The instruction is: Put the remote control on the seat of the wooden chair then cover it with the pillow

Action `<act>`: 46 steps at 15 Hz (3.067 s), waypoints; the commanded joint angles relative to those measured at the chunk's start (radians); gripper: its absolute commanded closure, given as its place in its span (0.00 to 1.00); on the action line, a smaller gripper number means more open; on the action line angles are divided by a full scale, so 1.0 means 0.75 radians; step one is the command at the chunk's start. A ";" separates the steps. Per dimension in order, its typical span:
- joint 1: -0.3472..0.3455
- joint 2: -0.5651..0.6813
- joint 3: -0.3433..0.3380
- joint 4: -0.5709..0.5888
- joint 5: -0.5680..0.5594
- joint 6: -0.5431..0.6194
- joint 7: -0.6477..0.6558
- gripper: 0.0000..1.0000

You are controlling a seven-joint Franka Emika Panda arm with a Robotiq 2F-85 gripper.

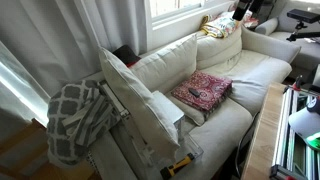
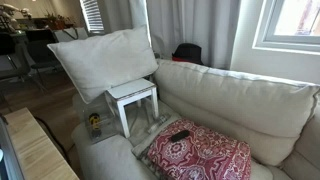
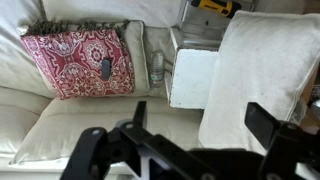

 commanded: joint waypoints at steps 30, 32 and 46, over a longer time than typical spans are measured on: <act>-0.210 1.039 -0.363 0.188 -0.324 0.602 -0.451 0.00; -0.214 1.167 -0.388 0.212 -0.317 0.677 -0.514 0.00; -0.197 1.172 -0.402 0.218 -0.344 0.672 -0.481 0.00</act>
